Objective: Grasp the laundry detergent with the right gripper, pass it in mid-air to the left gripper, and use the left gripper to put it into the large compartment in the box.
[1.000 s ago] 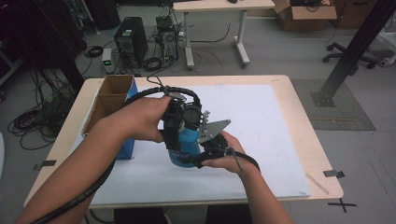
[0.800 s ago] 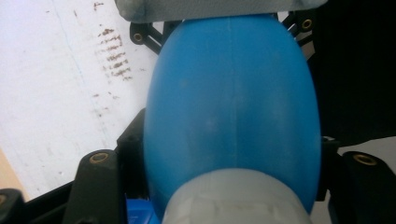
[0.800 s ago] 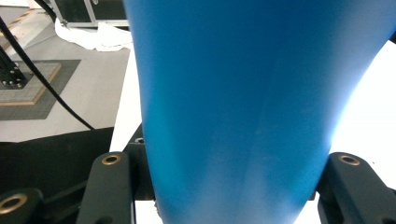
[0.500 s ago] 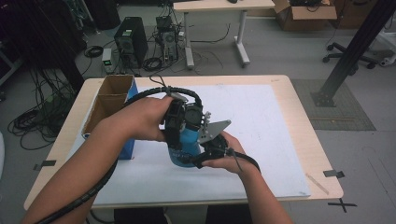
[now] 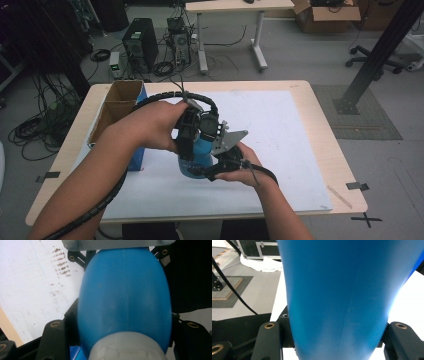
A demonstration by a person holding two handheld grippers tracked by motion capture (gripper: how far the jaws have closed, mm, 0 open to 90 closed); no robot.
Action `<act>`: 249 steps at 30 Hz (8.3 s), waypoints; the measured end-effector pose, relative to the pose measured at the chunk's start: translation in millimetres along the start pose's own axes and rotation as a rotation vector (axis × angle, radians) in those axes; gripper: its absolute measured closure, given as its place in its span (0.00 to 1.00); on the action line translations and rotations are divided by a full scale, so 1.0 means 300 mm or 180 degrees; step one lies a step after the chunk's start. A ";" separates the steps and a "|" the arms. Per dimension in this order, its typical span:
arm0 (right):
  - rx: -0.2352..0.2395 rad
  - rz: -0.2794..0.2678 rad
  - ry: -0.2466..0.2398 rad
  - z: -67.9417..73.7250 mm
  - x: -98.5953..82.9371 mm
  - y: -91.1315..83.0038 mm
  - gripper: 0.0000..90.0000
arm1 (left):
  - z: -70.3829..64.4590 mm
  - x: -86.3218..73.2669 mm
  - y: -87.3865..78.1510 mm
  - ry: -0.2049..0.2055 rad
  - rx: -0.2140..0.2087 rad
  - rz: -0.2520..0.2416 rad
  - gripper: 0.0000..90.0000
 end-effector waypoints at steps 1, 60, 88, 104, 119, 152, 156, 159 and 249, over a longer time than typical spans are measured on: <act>0.0011 -0.0012 0.0016 0.000 -0.001 0.001 0.43 | 0.000 0.000 0.000 0.0000 0.0000 0.0000 0.44; -0.0430 0.0070 0.0318 -0.066 -0.100 -0.262 0.00 | 0.110 -0.151 -0.113 -0.2289 -0.0382 -0.0060 0.43; -0.0664 0.1600 0.0141 -0.201 -0.048 -0.443 0.04 | 0.169 -0.460 -0.312 -0.3612 -0.0187 -0.0068 0.43; -0.0538 0.2304 0.0117 -0.229 -0.032 -0.493 0.07 | 0.190 -0.658 -0.402 -0.4482 -0.0242 -0.0098 0.43; -0.0502 0.2387 0.0166 -0.234 -0.055 -0.493 0.06 | 0.227 -0.761 -0.430 -0.4999 -0.0216 -0.0051 0.43; -0.0466 0.2436 0.0252 -0.235 -0.064 -0.509 0.05 | 0.246 -0.835 -0.234 -0.5363 -0.0354 0.0188 0.43; -0.0464 0.2445 0.0252 -0.233 -0.065 -0.510 0.06 | 0.245 -0.836 -0.195 -0.5382 -0.0334 0.0223 0.43; -0.0460 0.2422 0.0245 -0.231 -0.069 -0.507 0.06 | 0.245 -0.835 -0.148 -0.5375 -0.0360 0.0225 0.43; -0.0472 0.2378 0.0389 -0.217 -0.156 -0.524 0.06 | 0.222 -0.812 0.294 -0.5295 -0.0468 0.0182 0.37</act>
Point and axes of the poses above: each handheld gripper's, and its own axes: y roughly forward along the jaws, x roughly out of its top, z roughly to its left, the point moved 3 cm from there along y, roughly forward along the jaws, and after that the axes turned 1 degree about y, right-handed, at the moved point
